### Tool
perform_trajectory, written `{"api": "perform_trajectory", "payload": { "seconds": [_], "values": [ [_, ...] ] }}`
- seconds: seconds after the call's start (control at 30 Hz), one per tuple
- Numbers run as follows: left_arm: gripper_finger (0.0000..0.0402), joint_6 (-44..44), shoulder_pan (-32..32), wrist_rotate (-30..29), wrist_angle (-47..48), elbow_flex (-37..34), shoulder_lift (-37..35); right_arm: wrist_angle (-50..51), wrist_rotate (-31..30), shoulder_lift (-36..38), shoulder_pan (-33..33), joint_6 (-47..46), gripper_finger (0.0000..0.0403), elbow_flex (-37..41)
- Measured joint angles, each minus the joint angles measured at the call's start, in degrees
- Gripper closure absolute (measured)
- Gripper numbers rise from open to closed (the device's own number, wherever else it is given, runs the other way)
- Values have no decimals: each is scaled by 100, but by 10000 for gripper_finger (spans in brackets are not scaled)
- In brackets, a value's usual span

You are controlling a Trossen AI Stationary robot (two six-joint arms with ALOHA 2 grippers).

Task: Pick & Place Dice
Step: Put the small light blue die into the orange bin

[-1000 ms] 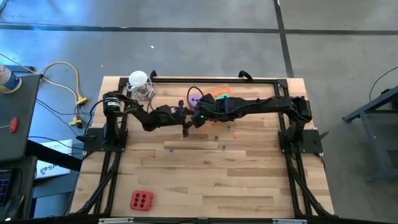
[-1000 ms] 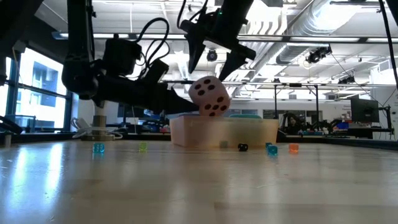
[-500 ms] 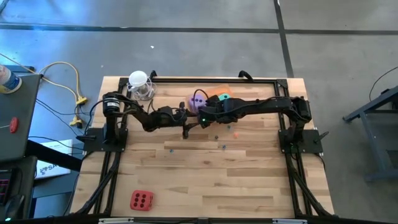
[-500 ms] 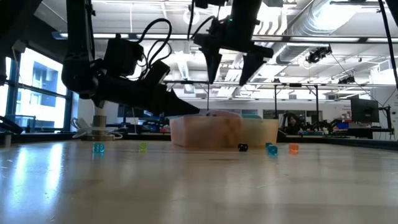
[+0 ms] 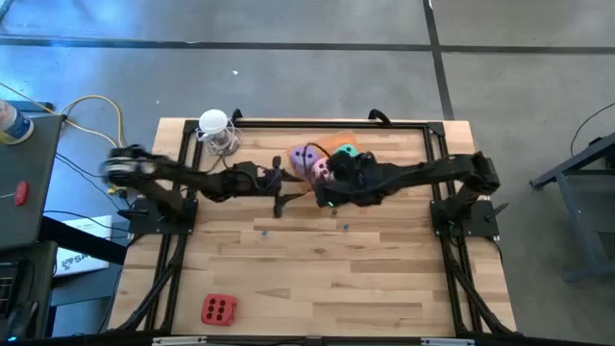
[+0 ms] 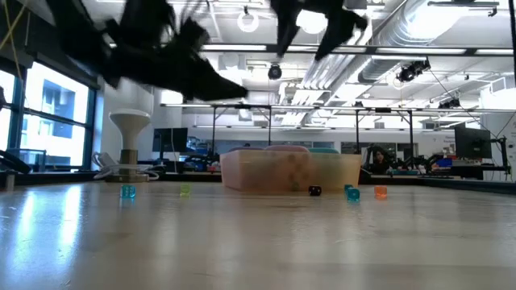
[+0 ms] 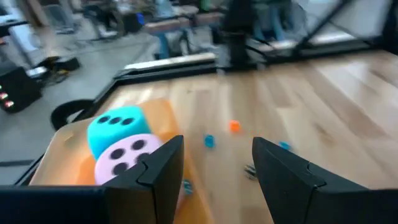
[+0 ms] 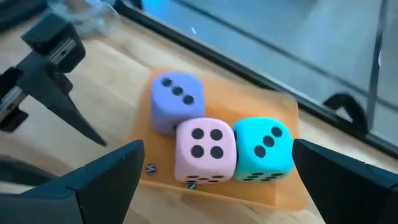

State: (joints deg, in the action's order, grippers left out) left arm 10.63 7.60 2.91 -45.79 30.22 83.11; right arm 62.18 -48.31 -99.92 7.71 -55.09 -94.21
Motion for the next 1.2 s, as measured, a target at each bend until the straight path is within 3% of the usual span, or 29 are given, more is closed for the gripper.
{"api": "perform_trajectory", "payload": {
  "seconds": [0.23, 0.47, 0.73, 0.83, 1.07, 1.2],
  "values": [
    [218, -349, -726, -306, 2999, 0, -2346, 401, -724, 280, 1472, -945, 3, -1],
    [218, -988, -1358, -305, 4448, 0, -3672, 519, -1320, 92, 2850, -2101, 3, 152],
    [218, -1896, -1813, -304, 4621, -7, -3498, 460, -1867, -4, 3710, -4452, 3, 1580],
    [218, -2036, -1887, -301, 4461, -7, -3266, -35, -2022, -2, 3831, -5078, 3, 2138],
    [218, -2100, -1918, -301, 3745, -4, -2659, -1289, -1991, 1, 3690, -4934, 3, 2795],
    [218, -2150, -1918, -301, 3171, -4, -2315, -1299, -1922, 1, 3385, -4503, 3, 2861]
  ]
}}
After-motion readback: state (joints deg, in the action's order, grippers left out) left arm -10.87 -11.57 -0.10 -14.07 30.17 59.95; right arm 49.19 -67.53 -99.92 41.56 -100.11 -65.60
